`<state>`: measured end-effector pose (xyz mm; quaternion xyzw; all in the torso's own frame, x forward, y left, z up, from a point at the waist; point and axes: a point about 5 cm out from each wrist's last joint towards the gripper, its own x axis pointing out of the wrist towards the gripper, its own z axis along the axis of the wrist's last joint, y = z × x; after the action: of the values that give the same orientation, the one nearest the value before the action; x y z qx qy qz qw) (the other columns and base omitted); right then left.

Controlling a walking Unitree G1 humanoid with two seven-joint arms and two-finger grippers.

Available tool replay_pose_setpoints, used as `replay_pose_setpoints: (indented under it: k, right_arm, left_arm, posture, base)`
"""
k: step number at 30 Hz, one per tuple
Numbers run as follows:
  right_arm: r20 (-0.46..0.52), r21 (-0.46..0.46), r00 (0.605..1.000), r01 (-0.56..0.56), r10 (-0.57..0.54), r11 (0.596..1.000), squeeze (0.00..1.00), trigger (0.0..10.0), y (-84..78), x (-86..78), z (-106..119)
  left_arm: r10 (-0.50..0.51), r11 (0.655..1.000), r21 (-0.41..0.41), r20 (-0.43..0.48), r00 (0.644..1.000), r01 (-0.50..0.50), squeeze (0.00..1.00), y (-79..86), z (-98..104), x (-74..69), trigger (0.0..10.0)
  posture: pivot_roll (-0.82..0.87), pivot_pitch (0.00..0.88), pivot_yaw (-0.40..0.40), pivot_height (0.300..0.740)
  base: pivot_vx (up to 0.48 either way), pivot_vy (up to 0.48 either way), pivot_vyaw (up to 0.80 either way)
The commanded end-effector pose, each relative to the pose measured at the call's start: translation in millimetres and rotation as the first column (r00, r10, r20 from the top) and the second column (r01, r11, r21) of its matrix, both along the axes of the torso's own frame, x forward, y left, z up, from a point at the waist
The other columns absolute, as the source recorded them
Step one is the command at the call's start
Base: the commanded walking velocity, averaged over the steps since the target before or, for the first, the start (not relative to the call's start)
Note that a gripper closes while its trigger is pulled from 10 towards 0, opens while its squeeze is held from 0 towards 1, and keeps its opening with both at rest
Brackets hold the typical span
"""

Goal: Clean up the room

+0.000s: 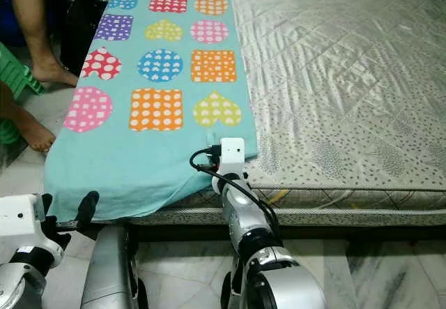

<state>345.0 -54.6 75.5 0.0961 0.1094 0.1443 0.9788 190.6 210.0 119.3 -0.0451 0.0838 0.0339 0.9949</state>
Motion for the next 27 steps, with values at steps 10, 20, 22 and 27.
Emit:
replay_pose_setpoints:
  k: [10,20,22,27]
  right_arm:
    - [-0.006,0.007,1.0,-0.009,0.009,1.0,1.0,10.0,9.9,-8.1,-6.3]
    - [-0.006,0.007,1.0,-0.009,0.009,1.0,1.0,10.0,9.9,-8.1,-6.3]
    - [-0.006,0.007,1.0,-0.009,0.009,1.0,1.0,10.0,9.9,-8.1,-6.3]
    - [-0.006,0.007,1.0,-0.009,0.009,1.0,1.0,10.0,9.9,-8.1,-6.3]
  left_arm:
    - [0.007,1.0,0.001,-0.018,1.0,-0.007,0.0,2.0,-4.1,-2.1,10.0]
    - [0.007,1.0,0.001,-0.018,1.0,-0.007,0.0,2.0,-4.1,-2.1,10.0]
    - [0.007,1.0,0.001,-0.018,1.0,-0.007,0.0,2.0,-4.1,-2.1,10.0]
    - [0.007,1.0,0.001,-0.018,1.0,-0.007,0.0,2.0,-4.1,-2.1,10.0]
  posture:
    - [0.23,0.188,-0.059,0.52]
    - [0.23,0.188,-0.059,0.52]
    - [0.23,0.188,-0.059,0.52]
    - [0.23,0.188,-0.059,0.52]
  base:
    - [0.0,0.0,0.0]
    - [0.0,0.0,0.0]
    - [0.0,0.0,0.0]
    - [0.0,0.0,0.0]
